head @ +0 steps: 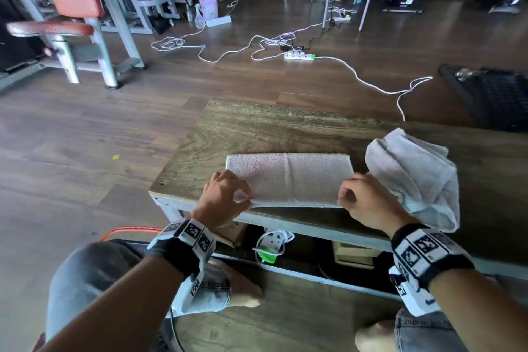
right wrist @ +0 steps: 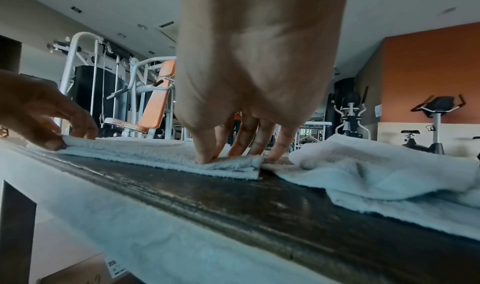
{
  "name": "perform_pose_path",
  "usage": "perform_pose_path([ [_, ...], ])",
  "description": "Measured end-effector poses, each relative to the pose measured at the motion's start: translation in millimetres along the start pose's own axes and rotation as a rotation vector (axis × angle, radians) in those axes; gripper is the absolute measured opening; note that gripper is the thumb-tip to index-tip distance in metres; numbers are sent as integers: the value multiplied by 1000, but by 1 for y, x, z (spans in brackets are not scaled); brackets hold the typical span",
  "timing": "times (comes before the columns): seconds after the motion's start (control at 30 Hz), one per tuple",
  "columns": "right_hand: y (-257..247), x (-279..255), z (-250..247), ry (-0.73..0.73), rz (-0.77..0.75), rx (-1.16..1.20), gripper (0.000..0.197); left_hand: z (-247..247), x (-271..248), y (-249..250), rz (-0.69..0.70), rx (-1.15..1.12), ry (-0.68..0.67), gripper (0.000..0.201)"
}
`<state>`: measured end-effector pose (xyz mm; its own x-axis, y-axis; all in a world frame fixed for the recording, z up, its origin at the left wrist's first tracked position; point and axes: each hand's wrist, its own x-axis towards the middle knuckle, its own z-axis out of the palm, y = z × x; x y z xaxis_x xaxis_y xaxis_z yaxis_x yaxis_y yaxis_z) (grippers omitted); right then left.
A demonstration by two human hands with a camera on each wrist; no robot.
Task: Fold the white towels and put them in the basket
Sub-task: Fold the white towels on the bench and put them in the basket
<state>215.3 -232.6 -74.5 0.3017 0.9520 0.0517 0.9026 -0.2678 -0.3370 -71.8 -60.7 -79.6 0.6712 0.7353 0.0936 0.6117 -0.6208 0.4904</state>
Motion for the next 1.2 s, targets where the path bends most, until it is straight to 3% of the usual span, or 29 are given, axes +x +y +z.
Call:
perform_pose_path([
  [0.13,1,-4,-7,-102,25,-59,14,-5,0,-12,-3,23,-10,33],
  [0.23,-14,1,-24,-203,77,-109,14,-9,0,-1,-52,87,-86,15],
  [0.33,-35,15,-33,-62,57,-117,13,-3,9,12,-25,4,39,7],
  [0.43,-56,36,-21,15,-39,-29,5,15,31,26,40,-10,102,18],
  [0.5,-68,54,-3,-33,-87,-23,28,28,47,41,83,19,64,29],
  [0.63,-75,73,41,-221,-9,-10,61,59,64,54,76,107,-79,51],
  [0.7,-64,70,61,-210,15,-74,63,71,61,47,59,182,-128,56],
  [0.9,-51,62,67,-67,21,-150,76,71,60,33,29,231,-101,59],
  [1.2,-29,53,54,-76,150,-231,79,62,55,18,-106,266,-95,76],
])
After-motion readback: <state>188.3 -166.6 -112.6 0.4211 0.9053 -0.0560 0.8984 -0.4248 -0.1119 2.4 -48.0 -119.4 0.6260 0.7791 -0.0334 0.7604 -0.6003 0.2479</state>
